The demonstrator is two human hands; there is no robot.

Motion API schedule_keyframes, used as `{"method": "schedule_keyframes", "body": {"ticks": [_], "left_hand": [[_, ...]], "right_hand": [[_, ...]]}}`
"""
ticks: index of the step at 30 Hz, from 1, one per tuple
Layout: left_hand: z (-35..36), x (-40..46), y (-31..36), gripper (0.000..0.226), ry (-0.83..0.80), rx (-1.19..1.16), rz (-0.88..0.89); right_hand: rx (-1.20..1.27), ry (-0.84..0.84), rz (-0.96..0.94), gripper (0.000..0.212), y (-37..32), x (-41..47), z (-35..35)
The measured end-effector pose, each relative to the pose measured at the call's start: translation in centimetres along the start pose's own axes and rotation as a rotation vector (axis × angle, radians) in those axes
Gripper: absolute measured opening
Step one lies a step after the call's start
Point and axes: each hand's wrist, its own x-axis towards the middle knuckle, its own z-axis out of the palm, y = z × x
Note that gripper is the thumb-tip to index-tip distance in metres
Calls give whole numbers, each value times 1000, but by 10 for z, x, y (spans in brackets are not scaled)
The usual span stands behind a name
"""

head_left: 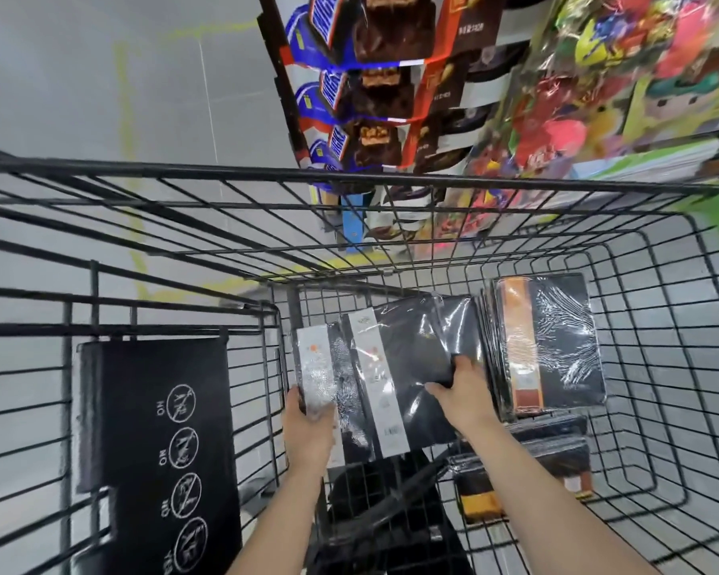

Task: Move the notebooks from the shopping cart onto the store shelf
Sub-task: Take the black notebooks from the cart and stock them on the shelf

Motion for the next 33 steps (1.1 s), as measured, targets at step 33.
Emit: {"method": "schedule_keyframes", "body": {"ticks": [33], "left_hand": [[-137, -177, 183, 60, -168, 347, 702]], "right_hand": [[492, 132, -261, 61, -43, -202, -204]]}}
